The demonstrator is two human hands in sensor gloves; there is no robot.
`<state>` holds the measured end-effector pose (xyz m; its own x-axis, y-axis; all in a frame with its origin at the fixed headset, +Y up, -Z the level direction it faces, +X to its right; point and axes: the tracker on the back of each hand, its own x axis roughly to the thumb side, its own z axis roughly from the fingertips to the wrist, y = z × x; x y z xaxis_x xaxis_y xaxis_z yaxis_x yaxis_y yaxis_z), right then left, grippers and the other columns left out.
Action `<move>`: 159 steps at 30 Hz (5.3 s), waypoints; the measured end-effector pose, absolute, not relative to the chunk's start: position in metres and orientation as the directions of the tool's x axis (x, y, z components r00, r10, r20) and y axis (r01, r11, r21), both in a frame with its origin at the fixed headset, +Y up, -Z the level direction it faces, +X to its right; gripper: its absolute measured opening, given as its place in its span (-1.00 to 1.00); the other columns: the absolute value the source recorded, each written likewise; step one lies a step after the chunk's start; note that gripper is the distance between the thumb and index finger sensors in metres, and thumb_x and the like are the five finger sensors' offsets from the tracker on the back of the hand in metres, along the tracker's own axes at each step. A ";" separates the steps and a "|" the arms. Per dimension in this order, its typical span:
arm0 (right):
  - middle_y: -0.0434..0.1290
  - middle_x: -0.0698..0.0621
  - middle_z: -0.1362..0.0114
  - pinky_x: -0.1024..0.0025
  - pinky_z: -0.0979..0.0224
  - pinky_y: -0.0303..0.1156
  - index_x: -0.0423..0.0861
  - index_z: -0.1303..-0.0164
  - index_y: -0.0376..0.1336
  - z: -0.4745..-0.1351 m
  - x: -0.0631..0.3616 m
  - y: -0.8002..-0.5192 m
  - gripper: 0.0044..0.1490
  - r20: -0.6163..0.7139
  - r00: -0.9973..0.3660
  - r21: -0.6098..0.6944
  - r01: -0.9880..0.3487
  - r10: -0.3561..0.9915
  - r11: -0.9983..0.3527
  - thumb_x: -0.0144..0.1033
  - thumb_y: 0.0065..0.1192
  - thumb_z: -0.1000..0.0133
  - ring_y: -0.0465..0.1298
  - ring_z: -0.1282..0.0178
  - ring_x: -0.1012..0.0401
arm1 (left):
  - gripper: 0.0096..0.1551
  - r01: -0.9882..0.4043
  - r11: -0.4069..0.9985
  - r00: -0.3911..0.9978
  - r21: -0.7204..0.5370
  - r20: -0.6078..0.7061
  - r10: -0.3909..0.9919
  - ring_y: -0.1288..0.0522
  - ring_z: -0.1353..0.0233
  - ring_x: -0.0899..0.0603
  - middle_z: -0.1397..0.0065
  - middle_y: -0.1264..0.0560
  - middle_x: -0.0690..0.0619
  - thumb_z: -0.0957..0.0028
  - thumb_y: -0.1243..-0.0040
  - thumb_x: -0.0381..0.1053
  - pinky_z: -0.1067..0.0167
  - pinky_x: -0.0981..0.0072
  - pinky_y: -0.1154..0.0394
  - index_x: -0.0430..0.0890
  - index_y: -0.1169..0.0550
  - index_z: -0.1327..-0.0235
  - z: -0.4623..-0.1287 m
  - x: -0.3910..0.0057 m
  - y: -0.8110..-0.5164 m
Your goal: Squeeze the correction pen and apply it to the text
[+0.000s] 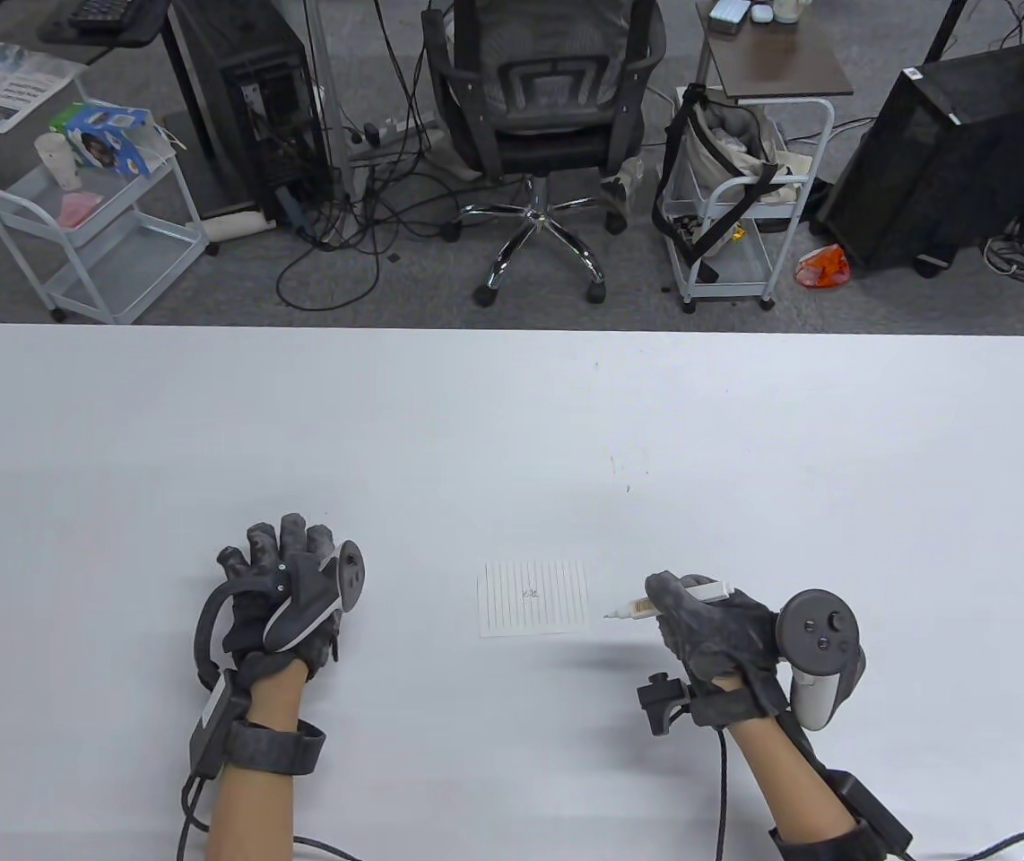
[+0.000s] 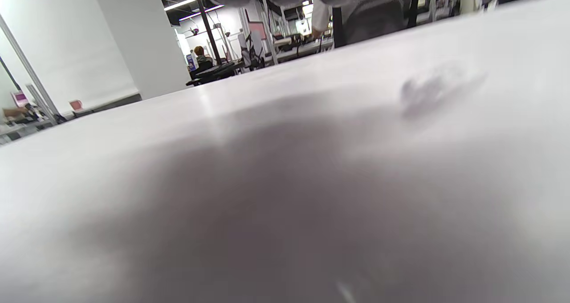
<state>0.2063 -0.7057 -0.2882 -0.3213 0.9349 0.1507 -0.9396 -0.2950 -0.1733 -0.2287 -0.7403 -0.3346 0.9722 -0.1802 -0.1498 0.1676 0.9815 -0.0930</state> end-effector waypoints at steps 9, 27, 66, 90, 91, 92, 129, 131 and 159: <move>0.56 0.17 0.77 0.26 0.51 0.56 0.00 0.79 0.50 -0.288 0.207 -0.708 -0.52 0.136 -0.341 -0.175 -0.933 0.930 -0.316 0.21 0.31 0.02 0.49 0.84 0.26 | -0.05 -0.095 0.995 0.990 -0.006 0.105 0.095 0.02 -0.75 -0.25 -0.76 0.04 0.12 0.15 0.17 0.48 -0.53 -0.34 -0.09 0.21 -0.05 -0.55 -0.314 -0.163 -0.714; 0.57 0.16 0.76 0.25 0.49 0.56 -0.01 0.77 0.50 -0.283 0.206 -0.708 -0.52 0.155 -0.463 -0.168 -0.883 0.873 -0.439 0.20 0.30 0.02 0.50 0.83 0.25 | -0.13 0.015 0.959 0.981 -0.283 0.191 0.041 0.22 -0.72 -0.11 -0.73 0.16 0.16 0.10 0.20 0.37 -0.60 -0.16 0.06 0.21 0.03 -0.52 -0.345 -0.090 -0.774; 0.61 0.07 0.69 0.17 0.36 0.56 -0.09 0.71 0.52 -0.362 0.083 -0.727 -0.49 0.152 -0.905 -0.150 -0.419 0.398 -0.896 0.15 0.26 0.01 0.53 0.75 0.17 | -0.22 0.046 0.865 0.966 -0.500 0.242 0.089 0.32 -0.72 -0.15 -0.69 0.34 0.05 -0.08 0.30 0.25 -0.64 0.01 0.20 0.13 0.21 -0.48 -0.349 -0.081 -0.795; 0.61 0.04 0.67 0.15 0.32 0.57 -0.10 0.69 0.52 -0.370 0.065 -0.745 -0.50 0.190 -0.895 -0.116 -0.429 0.404 -0.896 0.12 0.25 0.00 0.54 0.71 0.15 | -0.22 0.048 0.864 0.964 -0.501 0.249 0.090 0.32 -0.72 -0.14 -0.69 0.34 0.08 -0.08 0.29 0.25 -0.64 0.00 0.21 0.13 0.21 -0.47 -0.348 -0.081 -0.794; 0.61 0.04 0.67 0.15 0.31 0.57 -0.10 0.69 0.52 -0.370 0.064 -0.745 -0.50 0.193 -0.895 -0.113 -0.427 0.402 -0.897 0.12 0.25 0.00 0.54 0.71 0.15 | -0.22 0.048 0.864 0.964 -0.502 0.248 0.091 0.33 -0.72 -0.14 -0.69 0.34 0.08 -0.08 0.30 0.25 -0.63 0.01 0.21 0.13 0.21 -0.47 -0.348 -0.081 -0.794; 0.61 0.04 0.67 0.15 0.31 0.57 -0.10 0.69 0.52 -0.370 0.064 -0.745 -0.50 0.194 -0.895 -0.112 -0.428 0.403 -0.897 0.12 0.25 0.00 0.54 0.71 0.15 | -0.22 0.048 0.864 0.965 -0.502 0.248 0.090 0.33 -0.72 -0.14 -0.69 0.34 0.08 -0.08 0.30 0.25 -0.63 0.01 0.21 0.13 0.21 -0.47 -0.348 -0.081 -0.794; 0.62 0.02 0.69 0.14 0.31 0.57 -0.12 0.70 0.51 -0.373 0.063 -0.747 -0.52 0.218 -0.889 -0.112 -0.433 0.403 -0.894 0.08 0.26 0.00 0.54 0.72 0.13 | -0.22 0.044 0.858 0.964 -0.511 0.246 0.097 0.34 -0.72 -0.14 -0.69 0.36 0.08 -0.08 0.31 0.25 -0.63 0.00 0.23 0.13 0.23 -0.47 -0.348 -0.082 -0.795; 0.62 0.02 0.68 0.14 0.30 0.57 -0.12 0.69 0.51 -0.373 0.064 -0.746 -0.52 0.213 -0.893 -0.123 -0.427 0.396 -0.896 0.08 0.25 0.00 0.54 0.72 0.13 | -0.22 0.044 0.858 0.964 -0.511 0.246 0.097 0.34 -0.72 -0.14 -0.69 0.36 0.08 -0.08 0.31 0.25 -0.63 0.00 0.23 0.13 0.23 -0.47 -0.348 -0.083 -0.794; 0.62 0.02 0.71 0.14 0.32 0.58 -0.12 0.73 0.51 -0.373 0.065 -0.747 -0.52 0.227 -0.885 -0.095 -0.437 0.408 -0.895 0.07 0.27 0.02 0.54 0.74 0.13 | -0.22 0.044 0.858 0.964 -0.512 0.246 0.097 0.34 -0.72 -0.14 -0.69 0.36 0.09 -0.08 0.31 0.25 -0.63 0.00 0.23 0.14 0.23 -0.46 -0.348 -0.082 -0.795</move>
